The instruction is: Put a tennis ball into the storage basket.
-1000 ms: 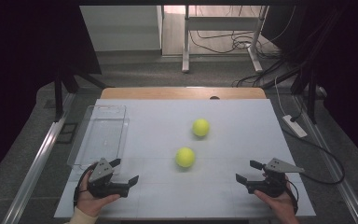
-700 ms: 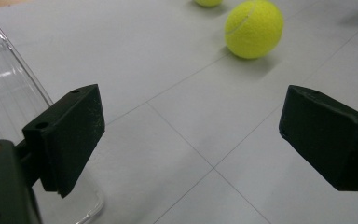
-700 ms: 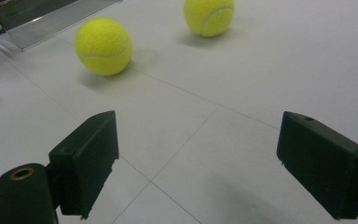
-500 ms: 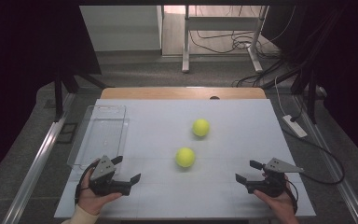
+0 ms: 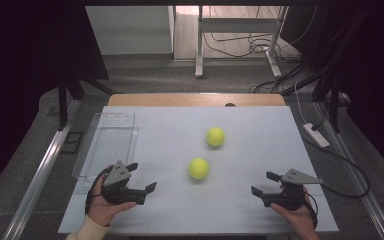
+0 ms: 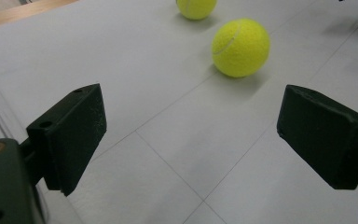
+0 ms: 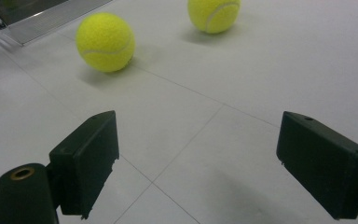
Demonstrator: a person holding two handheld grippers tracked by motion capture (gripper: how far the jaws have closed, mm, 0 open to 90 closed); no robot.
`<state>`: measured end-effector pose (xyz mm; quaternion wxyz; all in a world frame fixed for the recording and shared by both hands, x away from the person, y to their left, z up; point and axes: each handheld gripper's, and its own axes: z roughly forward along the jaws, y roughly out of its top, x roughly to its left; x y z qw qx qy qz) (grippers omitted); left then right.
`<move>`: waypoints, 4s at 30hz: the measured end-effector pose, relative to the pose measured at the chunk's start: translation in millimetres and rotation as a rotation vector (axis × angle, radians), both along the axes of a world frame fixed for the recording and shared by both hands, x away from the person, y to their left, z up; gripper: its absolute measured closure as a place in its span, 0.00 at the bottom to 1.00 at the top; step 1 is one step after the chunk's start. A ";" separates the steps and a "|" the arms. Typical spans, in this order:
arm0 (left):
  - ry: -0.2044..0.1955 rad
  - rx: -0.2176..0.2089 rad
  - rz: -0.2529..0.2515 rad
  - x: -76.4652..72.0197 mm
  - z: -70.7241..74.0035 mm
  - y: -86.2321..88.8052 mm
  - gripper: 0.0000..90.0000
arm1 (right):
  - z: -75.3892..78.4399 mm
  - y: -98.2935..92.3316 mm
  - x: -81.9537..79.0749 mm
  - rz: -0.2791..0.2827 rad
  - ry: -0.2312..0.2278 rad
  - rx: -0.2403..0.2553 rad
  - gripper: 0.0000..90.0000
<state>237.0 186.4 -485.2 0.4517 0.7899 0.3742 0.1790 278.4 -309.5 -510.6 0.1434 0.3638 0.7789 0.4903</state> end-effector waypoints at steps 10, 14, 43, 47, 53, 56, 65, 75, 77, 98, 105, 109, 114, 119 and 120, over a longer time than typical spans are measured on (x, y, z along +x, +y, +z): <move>0.008 0.016 -0.037 7.9 0.3 -14.9 0.11 | -1.6 -1.1 0.0 0.000 0.004 -0.003 0.15; 0.009 0.015 -0.051 11.8 2.1 -20.0 0.11 | -1.2 -2.7 -0.9 -0.005 0.002 0.000 0.15; 0.024 0.030 -0.106 29.3 11.6 -35.8 0.12 | -4.0 0.6 0.0 0.010 0.010 -0.015 0.15; 0.020 0.030 -0.113 29.7 14.8 -36.4 0.11 | -3.6 1.4 -0.7 0.010 0.007 -0.018 0.15; 0.024 0.033 -0.119 32.9 18.4 -39.6 0.11 | -3.9 1.8 -0.7 0.009 0.008 -0.023 0.15; 0.022 0.035 -0.124 34.2 20.6 -42.2 0.11 | -3.9 2.2 -0.2 0.010 0.008 -0.019 0.15; 0.014 0.035 -0.146 38.2 26.5 -51.3 0.11 | -4.8 2.5 0.5 0.010 0.010 -0.023 0.15; 0.022 0.051 -0.150 43.5 26.0 -58.8 0.11 | -4.7 1.4 0.3 0.009 0.009 -0.025 0.15; 0.023 0.050 -0.154 45.1 25.7 -60.4 0.11 | -5.1 1.3 0.5 0.009 0.011 -0.026 0.15; 0.047 0.066 -0.196 59.1 26.1 -77.6 0.11 | -5.7 3.4 1.6 0.012 0.011 -0.030 0.15; 0.055 0.069 -0.225 63.7 27.1 -85.7 0.11 | -5.9 2.4 1.7 0.008 0.011 -0.026 0.15; 0.068 0.075 -0.246 68.6 26.0 -92.6 0.11 | -5.8 2.5 1.9 0.008 0.012 -0.027 0.15; 0.080 0.083 -0.266 74.4 25.3 -99.1 0.10 | -6.4 2.0 2.4 0.004 0.015 -0.029 0.15; 0.093 0.098 -0.282 79.9 23.4 -105.2 0.10 | -7.5 2.8 3.6 0.007 0.016 -0.035 0.15; 0.097 0.096 -0.280 81.1 22.6 -106.8 0.10 | -7.5 2.8 3.4 0.007 0.017 -0.035 0.15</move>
